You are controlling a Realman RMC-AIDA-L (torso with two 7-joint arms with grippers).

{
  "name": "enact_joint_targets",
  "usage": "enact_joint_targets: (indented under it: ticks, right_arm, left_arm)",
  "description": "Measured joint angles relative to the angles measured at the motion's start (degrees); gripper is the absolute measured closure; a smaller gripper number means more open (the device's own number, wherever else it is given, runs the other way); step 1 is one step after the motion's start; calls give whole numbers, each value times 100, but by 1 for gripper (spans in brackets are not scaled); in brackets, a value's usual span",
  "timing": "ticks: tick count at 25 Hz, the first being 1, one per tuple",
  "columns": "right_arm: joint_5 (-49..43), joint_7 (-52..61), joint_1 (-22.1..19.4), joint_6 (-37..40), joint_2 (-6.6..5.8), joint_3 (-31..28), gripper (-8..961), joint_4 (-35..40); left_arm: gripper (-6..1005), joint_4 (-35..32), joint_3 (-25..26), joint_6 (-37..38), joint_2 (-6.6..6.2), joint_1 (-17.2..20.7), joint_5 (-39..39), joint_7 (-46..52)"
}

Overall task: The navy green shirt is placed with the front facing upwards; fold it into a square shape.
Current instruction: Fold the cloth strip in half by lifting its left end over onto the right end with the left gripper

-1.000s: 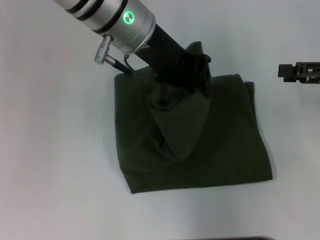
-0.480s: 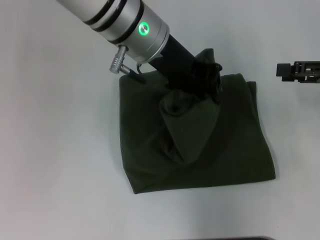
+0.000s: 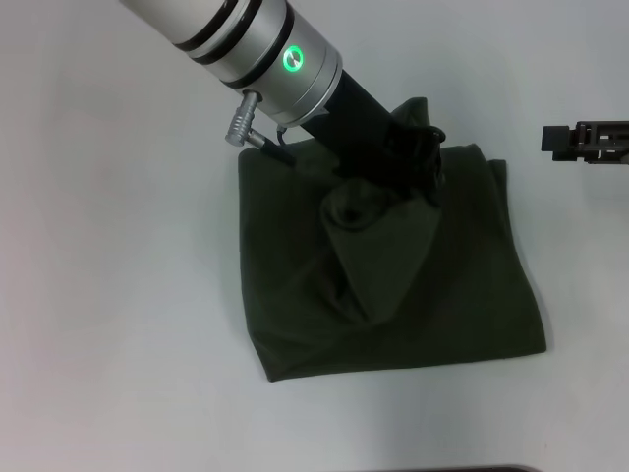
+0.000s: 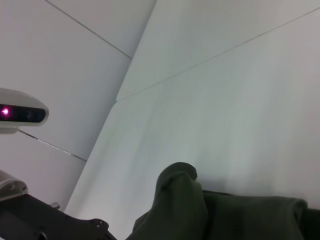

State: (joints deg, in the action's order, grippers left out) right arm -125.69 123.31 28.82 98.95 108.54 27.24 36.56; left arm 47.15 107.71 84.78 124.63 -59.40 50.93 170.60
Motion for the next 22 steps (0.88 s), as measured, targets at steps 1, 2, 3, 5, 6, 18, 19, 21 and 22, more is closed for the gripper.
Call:
enact_joint_targets:
  ticks: [1,2,3,5,6,18,19,21,22]
  right_arm:
    - [0,0,-1,0,0,1,279,0]
    - [0,0,-2,-2,0,1,279,0]
    - [0,0,-2,-3,0,1,279,0]
    - [0,0,-1,-8,0,1,279,0]
    - [0,0,2,-9,0,1,279,0]
    - [1,0,13,-21,-9,11,279,2]
    - [1,0,12,-23,-9,14,279,4]
    - [1,0,11,-24,-13,17,279,5]
    - [1,0,11,-24,-14,17,279,5]
  left_arm:
    - [889,1,-1,2,0,0,29,0]
    - [889,2,-3,5,0,-1,69,-1]
    - [889,4,-9,7,0,0,104,-3]
    - [888,15,-41,8,-4,18,196,-6]
    - [888,15,-54,4,-8,24,218,-6]
    - [885,-232,46,-131,-41,225,648,-318]
    - [884,-233,46,-150,-40,243,672,-341]
    - [858,-242,44,-172,-38,250,683,-367]
    - [832,-244,46,-181,-37,250,684,-367]
